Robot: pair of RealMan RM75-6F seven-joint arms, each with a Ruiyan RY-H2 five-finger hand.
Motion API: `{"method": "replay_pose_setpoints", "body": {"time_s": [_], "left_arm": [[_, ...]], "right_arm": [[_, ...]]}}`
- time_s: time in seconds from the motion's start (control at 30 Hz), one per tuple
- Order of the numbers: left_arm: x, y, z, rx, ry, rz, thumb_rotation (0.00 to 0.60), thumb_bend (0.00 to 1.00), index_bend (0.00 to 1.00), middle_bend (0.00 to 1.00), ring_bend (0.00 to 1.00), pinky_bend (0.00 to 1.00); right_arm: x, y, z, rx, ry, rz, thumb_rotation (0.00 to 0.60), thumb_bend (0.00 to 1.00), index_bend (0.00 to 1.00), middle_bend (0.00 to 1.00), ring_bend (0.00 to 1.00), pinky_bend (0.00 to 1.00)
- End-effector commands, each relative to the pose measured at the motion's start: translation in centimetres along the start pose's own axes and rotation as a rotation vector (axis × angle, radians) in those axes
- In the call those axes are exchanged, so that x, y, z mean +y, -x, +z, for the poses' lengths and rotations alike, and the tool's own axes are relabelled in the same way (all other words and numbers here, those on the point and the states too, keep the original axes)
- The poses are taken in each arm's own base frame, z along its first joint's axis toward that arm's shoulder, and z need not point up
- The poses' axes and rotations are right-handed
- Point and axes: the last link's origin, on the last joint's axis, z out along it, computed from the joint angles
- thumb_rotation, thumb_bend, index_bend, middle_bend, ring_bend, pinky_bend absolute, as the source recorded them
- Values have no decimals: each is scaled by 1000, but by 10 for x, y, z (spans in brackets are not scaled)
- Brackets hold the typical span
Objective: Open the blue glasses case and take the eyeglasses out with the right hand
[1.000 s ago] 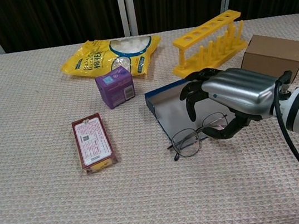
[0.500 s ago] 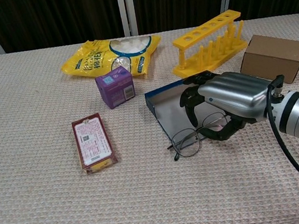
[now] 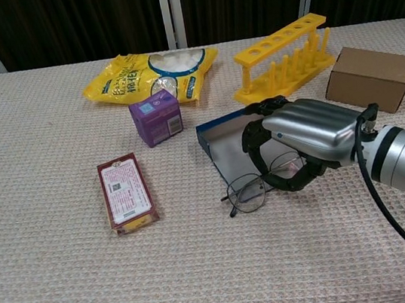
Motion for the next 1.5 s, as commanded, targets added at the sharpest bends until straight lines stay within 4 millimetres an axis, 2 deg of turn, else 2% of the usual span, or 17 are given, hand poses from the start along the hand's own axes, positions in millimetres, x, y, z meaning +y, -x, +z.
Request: {"method": "replay_pose_setpoints", "body": {"time_s": [0.03,0.2,0.33,0.63,0.87,0.93,0.97,1.0,1.03,1.07,1.13,1.23,1.33,1.43,1.5], "left_arm": [[-1,0,-1,0,-2,0,600,84,242,193,120,141],[0,-1,-1,4,0,1,600,84,241,193,120,141],[1,-2,-1,6,3,2,600,84,241,193,120,141],[2,-1,-3,-1,-2,2,600,84,240,193,120,141],[0,-1,-3,-3,-8,0,600,83,239,193,120,141],[0,-1,-3,-2,-6,-1,600,84,239,193,120,141],[0,-1,-2,0,-5,-1,600,83,239,193,120,141],[0,-1,-2,1,-5,-2,600,84,239,193,120,141],[0,-1,-2,2,-5,-3,600,84,239,193,120,141],[0,-1,-2,2,-5,-3,600,83,239,193,120,141],[-1,-1,-2,1,-6,0,600,84,239,193,120,141],[-3,-3,-2,8,-5,4,600,84,239,193,120,141],[-7,-8,-1,28,-12,12,600,84,239,193,120,141],[-12,-14,-1,56,-25,22,600,84,238,193,120,141],[-14,-17,-1,75,-36,27,600,84,239,193,120,141]], "right_arm": [[-1,-8,-6,11,-31,10,600,385,703,320,4,0],[-10,-24,-13,18,-110,31,600,386,706,321,4,0],[-25,-29,-13,6,-170,71,600,385,706,321,10,0],[-67,-15,3,-50,-276,152,600,383,706,321,10,0],[-78,4,14,-90,-276,135,600,369,689,316,10,0],[-77,8,15,-107,-271,86,600,347,594,279,7,0],[-75,9,14,-111,-267,54,600,334,490,238,4,0],[-74,8,14,-107,-262,34,600,321,342,181,1,0],[-73,6,13,-99,-256,19,600,317,259,152,0,0],[-71,1,11,-81,-246,10,600,313,154,120,0,0],[-66,-8,7,-45,-223,11,600,310,48,98,0,0],[-45,-31,-7,44,-156,-21,600,311,33,96,0,0],[-7,-56,-32,139,-25,-86,600,314,33,96,0,0],[35,-80,-70,211,139,-114,600,325,33,97,0,0],[58,-93,-103,253,243,-106,600,326,33,97,0,0]]}}
